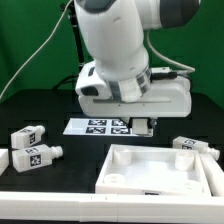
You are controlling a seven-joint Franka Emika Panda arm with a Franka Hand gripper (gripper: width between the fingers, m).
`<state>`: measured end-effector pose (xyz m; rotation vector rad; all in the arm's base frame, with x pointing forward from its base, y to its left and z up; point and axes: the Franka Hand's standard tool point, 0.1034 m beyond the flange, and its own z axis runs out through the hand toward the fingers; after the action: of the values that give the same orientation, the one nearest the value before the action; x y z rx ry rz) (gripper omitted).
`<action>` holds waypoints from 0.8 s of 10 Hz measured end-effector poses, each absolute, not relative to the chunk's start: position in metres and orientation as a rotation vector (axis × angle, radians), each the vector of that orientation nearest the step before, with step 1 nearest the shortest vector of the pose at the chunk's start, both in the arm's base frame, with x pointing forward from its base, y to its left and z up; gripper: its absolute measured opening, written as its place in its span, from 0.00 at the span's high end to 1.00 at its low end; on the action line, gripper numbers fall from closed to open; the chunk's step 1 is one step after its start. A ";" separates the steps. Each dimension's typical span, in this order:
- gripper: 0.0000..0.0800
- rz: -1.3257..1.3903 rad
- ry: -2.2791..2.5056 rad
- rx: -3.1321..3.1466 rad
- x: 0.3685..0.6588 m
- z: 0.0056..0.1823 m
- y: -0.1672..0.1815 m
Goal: Assemble one leg
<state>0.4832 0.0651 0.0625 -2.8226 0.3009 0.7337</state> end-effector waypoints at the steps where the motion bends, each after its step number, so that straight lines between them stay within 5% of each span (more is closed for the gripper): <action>1: 0.64 0.635 0.284 -2.855 0.497 0.073 0.070; 4: 0.64 0.407 0.303 -2.917 0.517 0.102 0.085; 8: 0.64 0.008 0.309 -2.973 0.525 0.097 0.084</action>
Offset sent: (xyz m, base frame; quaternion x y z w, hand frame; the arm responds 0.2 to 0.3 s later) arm 0.0110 0.0146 0.0374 -0.0377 0.1759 0.0362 0.9830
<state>0.5245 0.0845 0.0971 -2.9735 0.3091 0.0076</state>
